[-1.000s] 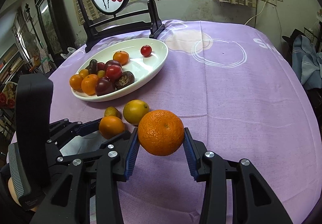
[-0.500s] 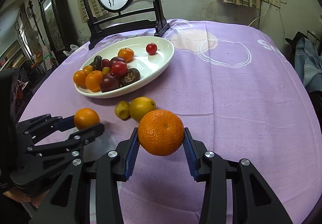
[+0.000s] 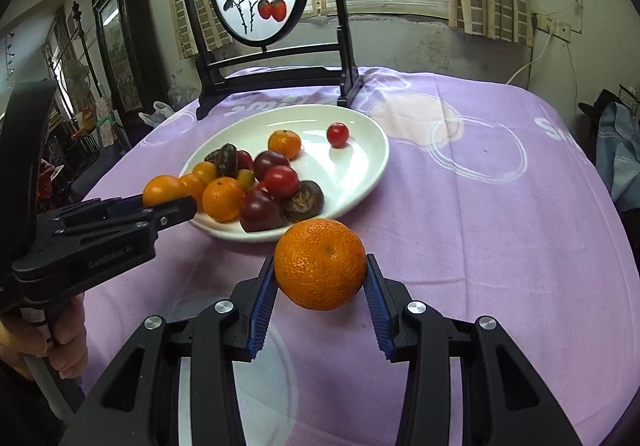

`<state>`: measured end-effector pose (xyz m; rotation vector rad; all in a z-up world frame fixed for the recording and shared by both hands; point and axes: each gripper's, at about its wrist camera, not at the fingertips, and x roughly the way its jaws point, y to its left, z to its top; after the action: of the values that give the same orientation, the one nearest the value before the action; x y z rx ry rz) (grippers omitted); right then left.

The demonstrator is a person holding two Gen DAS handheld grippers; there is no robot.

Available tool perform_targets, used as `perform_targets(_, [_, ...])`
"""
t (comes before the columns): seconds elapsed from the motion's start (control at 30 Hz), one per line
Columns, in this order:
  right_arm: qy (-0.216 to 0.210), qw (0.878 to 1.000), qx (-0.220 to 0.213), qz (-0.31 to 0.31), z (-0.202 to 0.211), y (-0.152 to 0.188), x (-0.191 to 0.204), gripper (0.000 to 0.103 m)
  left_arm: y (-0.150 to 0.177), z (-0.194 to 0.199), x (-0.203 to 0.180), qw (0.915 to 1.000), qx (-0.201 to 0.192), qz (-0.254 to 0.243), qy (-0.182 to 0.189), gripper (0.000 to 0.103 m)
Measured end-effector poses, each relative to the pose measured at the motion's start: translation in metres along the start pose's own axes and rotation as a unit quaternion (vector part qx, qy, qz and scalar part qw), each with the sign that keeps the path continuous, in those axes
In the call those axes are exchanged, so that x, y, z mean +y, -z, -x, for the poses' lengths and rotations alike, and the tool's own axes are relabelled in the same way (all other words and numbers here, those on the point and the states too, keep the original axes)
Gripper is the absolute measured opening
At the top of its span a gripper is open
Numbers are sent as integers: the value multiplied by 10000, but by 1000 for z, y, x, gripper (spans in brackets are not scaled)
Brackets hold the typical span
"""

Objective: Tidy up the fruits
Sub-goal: 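Release both oranges onto the white plate and withdraw both tools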

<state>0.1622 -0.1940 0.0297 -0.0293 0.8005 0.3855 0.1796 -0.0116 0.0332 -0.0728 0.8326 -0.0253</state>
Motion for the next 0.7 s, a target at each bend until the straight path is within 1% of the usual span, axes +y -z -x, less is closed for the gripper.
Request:
perform_targets(0.17, [9, 9999, -43, 104, -18, -27, 10, 43, -19, -12, 10, 9999, -28, 128, -101, 39])
perform_targets(0.3, [-56, 10000, -28, 1, -41, -46, 14, 43, -32, -25, 16, 9996, -4, 299, -23, 39])
perform_targets(0.43, [-47, 10000, 57, -25, -64, -58, 20, 43, -39, -39, 17, 9990, 44, 434, 51, 38])
perform_targets(0.47, [0, 10000, 74, -40, -70, -61, 20, 44, -40, -43, 17, 9989, 61, 461, -39, 39])
perform_targets(0.5, [38, 9999, 77, -52, -74, -63, 19, 44, -43, -46, 17, 9988, 68, 482, -58, 39])
perform_targets(0.6, [114, 9998, 117, -137, -85, -69, 14, 44, -49, -56, 20, 9982, 129, 586, 51, 39])
perform_targets(0.7, [142, 9998, 97, -95, -92, -74, 11, 45, -54, -62, 20, 9978, 84, 662, 36, 39])
